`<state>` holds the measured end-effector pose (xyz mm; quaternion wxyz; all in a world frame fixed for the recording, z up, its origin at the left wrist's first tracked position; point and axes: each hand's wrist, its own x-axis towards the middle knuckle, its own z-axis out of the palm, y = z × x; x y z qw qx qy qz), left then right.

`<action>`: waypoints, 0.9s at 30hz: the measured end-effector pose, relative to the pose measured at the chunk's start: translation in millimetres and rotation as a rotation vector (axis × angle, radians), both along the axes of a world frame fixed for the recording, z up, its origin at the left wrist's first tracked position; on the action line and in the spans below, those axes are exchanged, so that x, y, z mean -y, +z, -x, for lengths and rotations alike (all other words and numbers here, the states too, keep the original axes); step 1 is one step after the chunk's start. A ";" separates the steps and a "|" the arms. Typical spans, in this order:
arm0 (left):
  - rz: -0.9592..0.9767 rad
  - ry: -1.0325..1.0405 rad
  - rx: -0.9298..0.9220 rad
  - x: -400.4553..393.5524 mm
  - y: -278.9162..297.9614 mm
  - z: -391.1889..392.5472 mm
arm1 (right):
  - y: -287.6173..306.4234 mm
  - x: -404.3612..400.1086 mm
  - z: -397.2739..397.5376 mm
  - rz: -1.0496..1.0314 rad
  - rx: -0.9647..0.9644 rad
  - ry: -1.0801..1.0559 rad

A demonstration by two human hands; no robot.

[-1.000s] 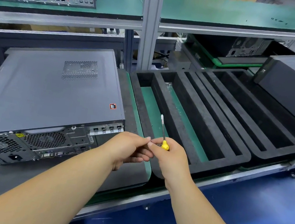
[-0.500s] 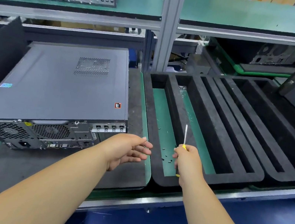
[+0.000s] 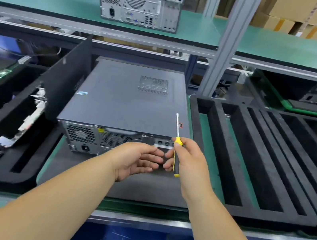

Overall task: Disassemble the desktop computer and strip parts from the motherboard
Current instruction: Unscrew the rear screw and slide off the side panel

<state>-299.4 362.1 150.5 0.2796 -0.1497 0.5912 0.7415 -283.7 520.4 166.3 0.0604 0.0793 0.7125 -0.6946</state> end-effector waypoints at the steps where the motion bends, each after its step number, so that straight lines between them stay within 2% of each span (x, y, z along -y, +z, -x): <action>1: -0.016 0.022 0.006 13.5 -0.7 -2.5 | -0.1 13.8 -2.3 0.022 0.008 0.020; 12: -0.133 0.303 0.044 124.6 -18.0 -17.9 | -15.5 142.3 -28.1 -0.029 0.131 0.145; 17: -0.178 0.399 0.021 141.9 -22.4 -19.6 | -22.8 163.4 -36.4 -0.086 0.174 0.158; 27: -0.173 0.430 -0.041 136.2 -15.4 -3.8 | -24.2 171.5 -36.8 -0.113 0.193 0.133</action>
